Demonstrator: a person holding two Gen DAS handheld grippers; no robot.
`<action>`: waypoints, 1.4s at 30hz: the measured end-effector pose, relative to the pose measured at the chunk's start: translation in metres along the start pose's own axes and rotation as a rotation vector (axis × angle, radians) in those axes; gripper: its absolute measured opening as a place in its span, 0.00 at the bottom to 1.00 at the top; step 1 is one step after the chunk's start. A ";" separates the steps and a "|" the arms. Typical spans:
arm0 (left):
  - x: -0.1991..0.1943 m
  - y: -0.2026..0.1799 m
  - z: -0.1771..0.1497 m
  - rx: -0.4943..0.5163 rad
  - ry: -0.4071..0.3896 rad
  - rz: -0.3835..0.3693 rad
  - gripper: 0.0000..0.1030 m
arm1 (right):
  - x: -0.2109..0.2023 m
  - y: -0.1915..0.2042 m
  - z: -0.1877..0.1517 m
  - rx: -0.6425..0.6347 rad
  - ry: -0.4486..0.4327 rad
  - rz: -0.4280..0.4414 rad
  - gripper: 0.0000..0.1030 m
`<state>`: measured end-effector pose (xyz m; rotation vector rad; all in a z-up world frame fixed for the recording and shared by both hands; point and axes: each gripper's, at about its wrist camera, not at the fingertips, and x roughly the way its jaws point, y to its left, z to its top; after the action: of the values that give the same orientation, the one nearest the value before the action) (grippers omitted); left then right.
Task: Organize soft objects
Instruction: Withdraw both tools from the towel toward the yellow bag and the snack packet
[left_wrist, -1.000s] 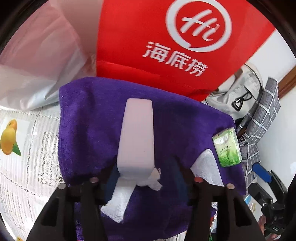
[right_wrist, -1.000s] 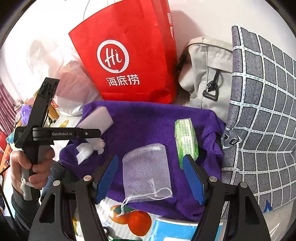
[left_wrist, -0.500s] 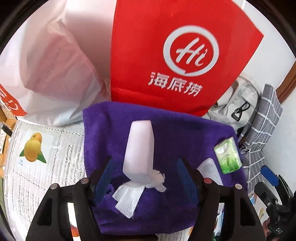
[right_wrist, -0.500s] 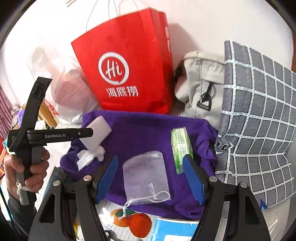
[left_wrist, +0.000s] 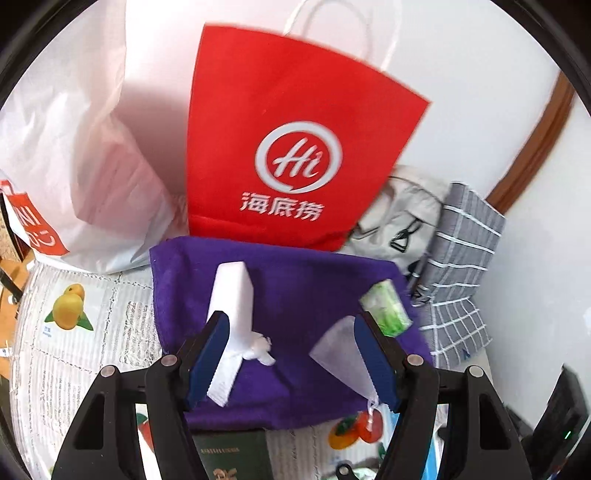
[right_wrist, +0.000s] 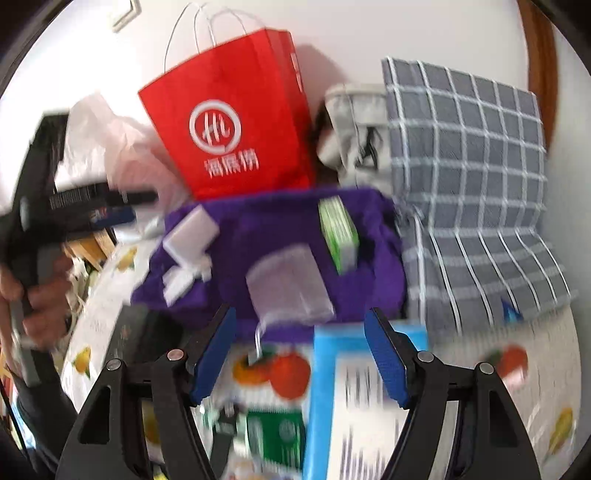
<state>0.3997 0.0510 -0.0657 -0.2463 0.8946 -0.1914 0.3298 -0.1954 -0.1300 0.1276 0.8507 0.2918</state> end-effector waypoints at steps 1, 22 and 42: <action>-0.003 -0.003 -0.001 0.008 -0.001 0.001 0.66 | -0.006 0.003 -0.011 -0.009 0.015 -0.007 0.70; -0.110 0.019 -0.130 0.054 -0.024 0.103 0.66 | -0.007 0.065 -0.135 -0.189 0.101 -0.110 0.10; -0.106 0.010 -0.253 -0.065 0.118 0.044 0.66 | -0.104 0.004 -0.193 0.075 0.014 0.171 0.04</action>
<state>0.1363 0.0558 -0.1416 -0.2773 1.0239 -0.1376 0.1179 -0.2237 -0.1808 0.2692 0.8664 0.4217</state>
